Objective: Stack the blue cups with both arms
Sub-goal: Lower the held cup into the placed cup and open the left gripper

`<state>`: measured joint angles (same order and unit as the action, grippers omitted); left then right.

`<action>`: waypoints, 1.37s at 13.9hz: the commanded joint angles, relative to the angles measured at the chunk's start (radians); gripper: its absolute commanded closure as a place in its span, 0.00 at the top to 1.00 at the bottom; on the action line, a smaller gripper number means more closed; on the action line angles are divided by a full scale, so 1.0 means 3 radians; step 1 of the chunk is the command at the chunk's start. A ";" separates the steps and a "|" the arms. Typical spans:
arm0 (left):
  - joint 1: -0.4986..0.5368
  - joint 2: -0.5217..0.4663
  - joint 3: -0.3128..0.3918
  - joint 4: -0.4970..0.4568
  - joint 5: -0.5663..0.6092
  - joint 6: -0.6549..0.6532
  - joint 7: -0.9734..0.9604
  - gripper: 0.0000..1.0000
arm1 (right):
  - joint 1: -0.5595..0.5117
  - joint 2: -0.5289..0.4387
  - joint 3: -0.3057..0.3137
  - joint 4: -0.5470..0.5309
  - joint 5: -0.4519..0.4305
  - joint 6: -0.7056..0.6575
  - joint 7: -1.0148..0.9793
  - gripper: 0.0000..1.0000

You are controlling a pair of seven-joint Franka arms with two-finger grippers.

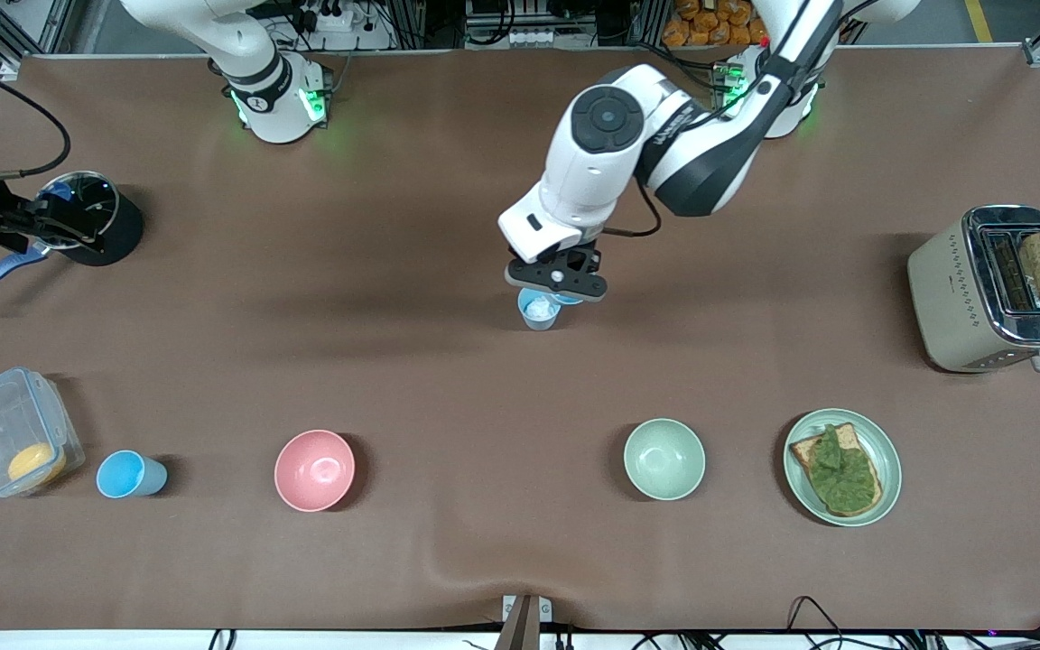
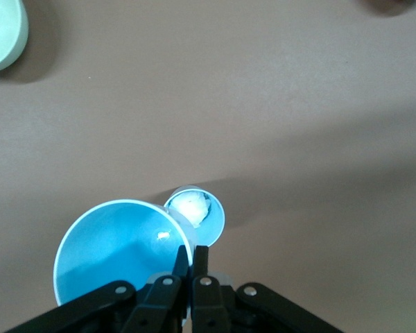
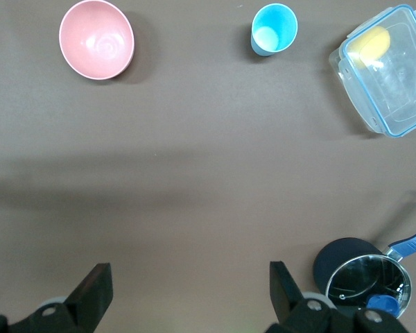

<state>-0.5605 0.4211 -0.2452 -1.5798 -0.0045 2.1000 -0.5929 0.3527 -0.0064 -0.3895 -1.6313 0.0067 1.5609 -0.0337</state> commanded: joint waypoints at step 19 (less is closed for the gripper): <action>-0.0428 0.0468 0.0245 0.0076 0.0255 0.0251 -0.0386 0.00 | -0.0010 -0.0050 0.0025 0.0023 -0.0038 -0.0013 -0.0284 1.00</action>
<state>-0.6760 0.5653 -0.1813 -1.5481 0.0449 2.1647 -0.6744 0.3527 -0.0064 -0.3885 -1.6274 0.0062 1.5603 -0.0578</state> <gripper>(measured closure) 0.974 0.000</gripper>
